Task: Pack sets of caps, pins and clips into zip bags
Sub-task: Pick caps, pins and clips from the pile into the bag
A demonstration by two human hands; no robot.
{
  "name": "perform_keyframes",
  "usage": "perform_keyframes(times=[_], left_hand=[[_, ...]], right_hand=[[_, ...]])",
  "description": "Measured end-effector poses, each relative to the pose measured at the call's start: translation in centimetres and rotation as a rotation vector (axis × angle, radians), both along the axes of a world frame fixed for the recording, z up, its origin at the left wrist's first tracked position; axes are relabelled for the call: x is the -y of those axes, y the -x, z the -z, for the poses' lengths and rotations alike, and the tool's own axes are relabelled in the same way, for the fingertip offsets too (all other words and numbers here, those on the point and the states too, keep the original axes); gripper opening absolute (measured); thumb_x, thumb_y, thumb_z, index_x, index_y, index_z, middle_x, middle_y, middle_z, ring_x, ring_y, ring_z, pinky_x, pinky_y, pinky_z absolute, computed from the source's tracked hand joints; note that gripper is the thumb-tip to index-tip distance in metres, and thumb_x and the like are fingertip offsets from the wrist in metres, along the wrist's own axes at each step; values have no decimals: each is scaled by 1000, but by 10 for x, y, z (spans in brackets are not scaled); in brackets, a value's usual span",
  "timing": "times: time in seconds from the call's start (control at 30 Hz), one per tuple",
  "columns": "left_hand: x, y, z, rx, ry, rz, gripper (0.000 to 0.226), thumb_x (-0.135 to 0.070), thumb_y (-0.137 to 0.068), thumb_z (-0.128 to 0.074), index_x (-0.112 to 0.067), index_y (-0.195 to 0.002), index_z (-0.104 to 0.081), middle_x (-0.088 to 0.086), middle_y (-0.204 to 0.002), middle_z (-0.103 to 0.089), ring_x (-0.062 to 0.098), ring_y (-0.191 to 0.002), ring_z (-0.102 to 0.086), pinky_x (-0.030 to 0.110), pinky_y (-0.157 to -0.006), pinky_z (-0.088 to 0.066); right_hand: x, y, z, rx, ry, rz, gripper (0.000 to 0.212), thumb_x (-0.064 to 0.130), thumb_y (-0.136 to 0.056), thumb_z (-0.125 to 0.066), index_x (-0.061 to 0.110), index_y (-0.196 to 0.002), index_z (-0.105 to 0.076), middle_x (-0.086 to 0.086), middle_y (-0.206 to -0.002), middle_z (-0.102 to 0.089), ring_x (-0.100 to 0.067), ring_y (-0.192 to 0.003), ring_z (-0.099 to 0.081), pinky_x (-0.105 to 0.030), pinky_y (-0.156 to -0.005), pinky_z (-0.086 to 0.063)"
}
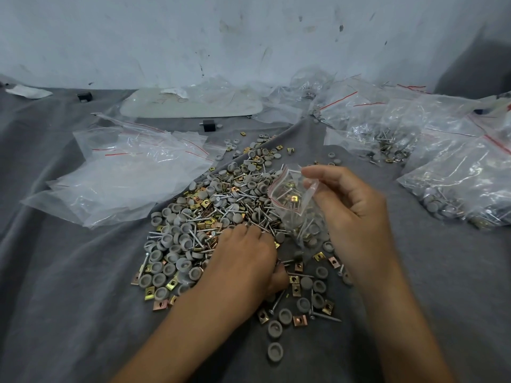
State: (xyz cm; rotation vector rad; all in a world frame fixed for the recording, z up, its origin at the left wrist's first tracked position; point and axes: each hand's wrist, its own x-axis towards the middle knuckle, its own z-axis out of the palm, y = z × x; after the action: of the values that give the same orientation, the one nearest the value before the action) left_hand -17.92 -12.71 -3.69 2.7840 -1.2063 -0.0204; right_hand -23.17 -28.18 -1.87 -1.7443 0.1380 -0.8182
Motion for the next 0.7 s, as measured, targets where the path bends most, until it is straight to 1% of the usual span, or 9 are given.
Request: perform_keyframes(times=[0.13,0.2,0.27,0.33,0.43,0.5,0.57,0.63,0.7], left_hand=[[3,2,-4,36,-64,19,30,-41,-96,-44,-20,-113,-57,0,-112,-54,21,-107,-43,36,-97,-32],[3,3,-5,70,-89,25,31,-40,-98,-41,-19,-115,-56,1,-114,-54,22,-108,-42,36,-97,-31],[4,3,-4,71,-107,32,32,-39,-99,-39,-17,-116,-54,2,-116,-53,22,-109,-42,37,-97,-30],[2,2,-3,52,-81,32,32,-41,-100,-38,-18,-116,-53,1,-115,-51,21,-109,-41,35,-98,-30],[-7,-5,-3,29,122,7,23,-43,-100,-39,-23,-102,-50,-7,-103,-46,15,-100,-39,34,-96,-33],[-11,-11,-5,12,301,-50,20,-43,-100,-40,-25,-96,-48,-9,-96,-44,13,-94,-37,32,-90,-35],[-13,-18,-10,35,451,-127,18,-43,-98,-39,-28,-96,-48,-13,-94,-42,11,-92,-35,27,-80,-34],[-16,-24,-17,43,613,-191,14,-43,-96,-40,-31,-94,-47,-16,-91,-44,9,-88,-37,24,-70,-31],[-20,-27,-22,10,742,-218,12,-43,-98,-40,-37,-89,-43,-15,-85,-51,6,-80,-46,22,-62,-29]], right_hand=[[0,-1,0,-1,1,-3,30,8,-99,-61,34,-105,-75,-1,-96,-74,-40,-87,-64,-50,-73,-55],[0,-1,1,-2,3,-3,32,8,-99,-61,36,-104,-75,-1,-97,-74,-42,-87,-64,-52,-72,-55],[1,-1,1,-6,3,-4,33,7,-99,-60,37,-104,-75,-4,-95,-74,-46,-87,-62,-51,-67,-55],[1,0,1,-11,-4,-6,33,8,-100,-60,37,-104,-75,-5,-95,-73,-46,-87,-61,-49,-67,-55],[1,1,0,-16,-6,-2,32,10,-100,-60,37,-104,-75,-8,-95,-72,-48,-88,-61,-52,-69,-56],[1,2,0,-18,-10,-4,31,9,-100,-60,36,-104,-75,-12,-94,-71,-49,-88,-60,-55,-69,-56],[0,2,-1,-17,-11,-6,31,8,-100,-60,35,-103,-75,-11,-94,-71,-46,-89,-61,-60,-74,-53],[0,2,-2,-12,-15,-6,31,7,-100,-61,34,-103,-75,-7,-95,-73,-41,-90,-64,-55,-76,-54],[-1,2,-2,-11,-24,-9,31,8,-100,-61,35,-103,-75,-8,-95,-73,-42,-90,-63,-47,-71,-57]])
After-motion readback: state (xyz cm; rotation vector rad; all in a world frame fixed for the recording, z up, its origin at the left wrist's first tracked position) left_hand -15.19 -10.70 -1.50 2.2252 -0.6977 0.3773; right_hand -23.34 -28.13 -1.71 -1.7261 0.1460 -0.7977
